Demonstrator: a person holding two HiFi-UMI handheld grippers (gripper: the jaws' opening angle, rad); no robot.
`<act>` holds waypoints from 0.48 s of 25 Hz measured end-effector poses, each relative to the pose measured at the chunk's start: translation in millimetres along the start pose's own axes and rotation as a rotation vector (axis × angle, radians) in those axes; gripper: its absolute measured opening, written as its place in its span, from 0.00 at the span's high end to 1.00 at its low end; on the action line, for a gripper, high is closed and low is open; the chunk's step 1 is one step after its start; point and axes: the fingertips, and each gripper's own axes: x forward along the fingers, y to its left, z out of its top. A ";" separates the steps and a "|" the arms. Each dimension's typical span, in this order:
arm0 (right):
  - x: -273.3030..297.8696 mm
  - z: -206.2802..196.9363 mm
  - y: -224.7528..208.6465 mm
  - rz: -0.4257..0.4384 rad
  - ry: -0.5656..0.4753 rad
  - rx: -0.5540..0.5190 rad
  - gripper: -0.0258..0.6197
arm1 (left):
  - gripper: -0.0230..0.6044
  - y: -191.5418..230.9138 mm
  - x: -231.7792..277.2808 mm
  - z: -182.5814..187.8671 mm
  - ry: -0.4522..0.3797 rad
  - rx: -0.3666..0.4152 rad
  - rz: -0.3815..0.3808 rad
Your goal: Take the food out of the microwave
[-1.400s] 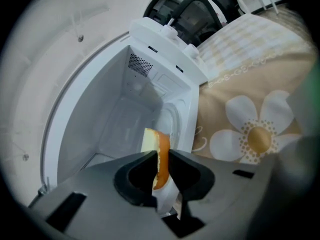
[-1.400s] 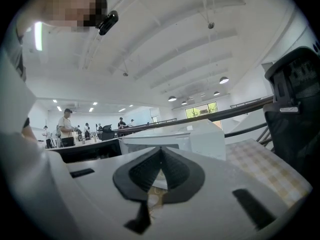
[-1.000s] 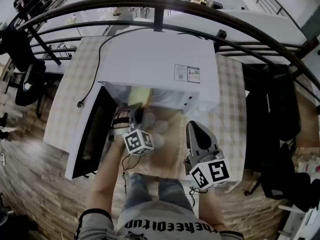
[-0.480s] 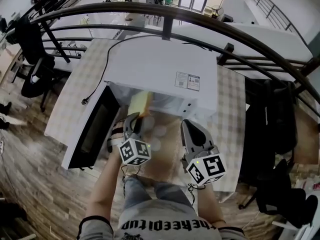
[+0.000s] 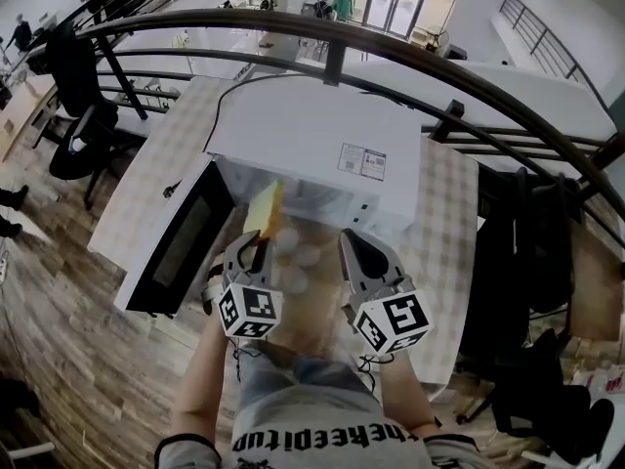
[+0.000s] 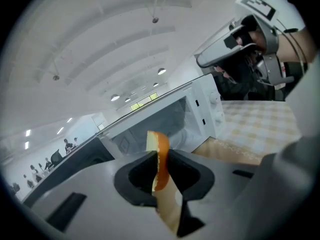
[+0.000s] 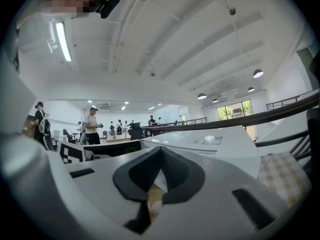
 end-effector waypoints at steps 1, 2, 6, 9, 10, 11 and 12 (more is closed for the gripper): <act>0.1 0.4 0.5 0.008 0.000 -0.002 0.95 | 0.86 0.1 -3.8 1.0 -0.003 -0.013 0.006; 0.1 0.6 0.8 0.016 -0.002 -0.003 0.95 | 0.86 0.3 -7.7 2.1 -0.007 -0.027 0.013; -1.8 2.5 3.5 0.043 -0.010 -0.007 0.95 | 0.86 1.6 -23.4 7.8 -0.024 -0.097 0.035; -4.9 4.2 5.8 0.057 -0.017 -0.006 0.95 | 0.86 3.6 -34.7 13.4 -0.043 -0.154 0.049; -5.7 4.4 6.2 0.062 -0.019 -0.006 0.95 | 0.86 4.3 -38.0 15.4 -0.050 -0.173 0.054; -6.4 5.0 6.8 0.067 -0.021 -0.008 0.95 | 0.86 5.0 -41.0 17.2 -0.058 -0.192 0.058; -7.0 6.1 7.7 0.073 -0.022 -0.011 0.95 | 0.86 5.6 -43.9 19.1 -0.066 -0.209 0.062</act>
